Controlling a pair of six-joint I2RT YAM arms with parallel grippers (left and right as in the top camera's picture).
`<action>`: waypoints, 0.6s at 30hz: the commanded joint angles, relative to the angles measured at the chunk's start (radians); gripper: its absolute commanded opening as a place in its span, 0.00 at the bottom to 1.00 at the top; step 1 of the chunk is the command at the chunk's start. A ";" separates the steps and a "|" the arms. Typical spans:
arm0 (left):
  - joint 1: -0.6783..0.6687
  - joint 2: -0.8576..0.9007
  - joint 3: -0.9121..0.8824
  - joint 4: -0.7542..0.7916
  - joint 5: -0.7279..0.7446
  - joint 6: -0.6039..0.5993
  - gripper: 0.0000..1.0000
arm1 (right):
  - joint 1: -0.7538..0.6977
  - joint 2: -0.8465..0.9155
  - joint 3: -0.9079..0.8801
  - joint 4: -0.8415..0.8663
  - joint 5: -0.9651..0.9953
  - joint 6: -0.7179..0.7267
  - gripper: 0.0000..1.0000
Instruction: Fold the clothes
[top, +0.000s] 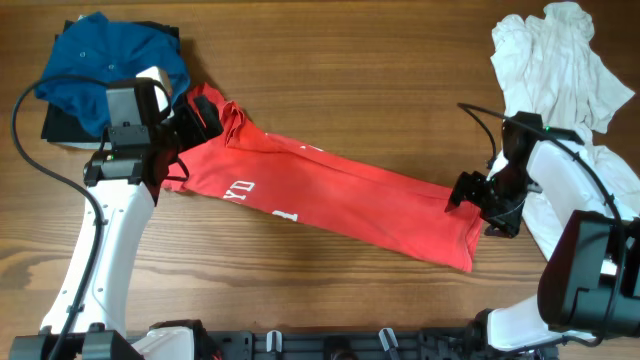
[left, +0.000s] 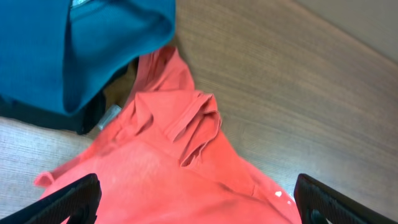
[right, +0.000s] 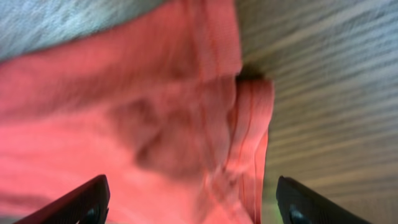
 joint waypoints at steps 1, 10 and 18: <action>0.003 -0.002 0.016 -0.002 -0.005 0.020 0.99 | 0.001 -0.011 -0.073 0.093 0.058 0.097 0.79; 0.003 -0.002 0.015 0.003 -0.006 0.020 1.00 | 0.001 -0.011 -0.179 0.220 0.050 0.143 0.27; 0.003 -0.002 0.015 0.003 -0.007 0.020 1.00 | -0.023 -0.011 -0.138 0.318 0.053 0.092 0.04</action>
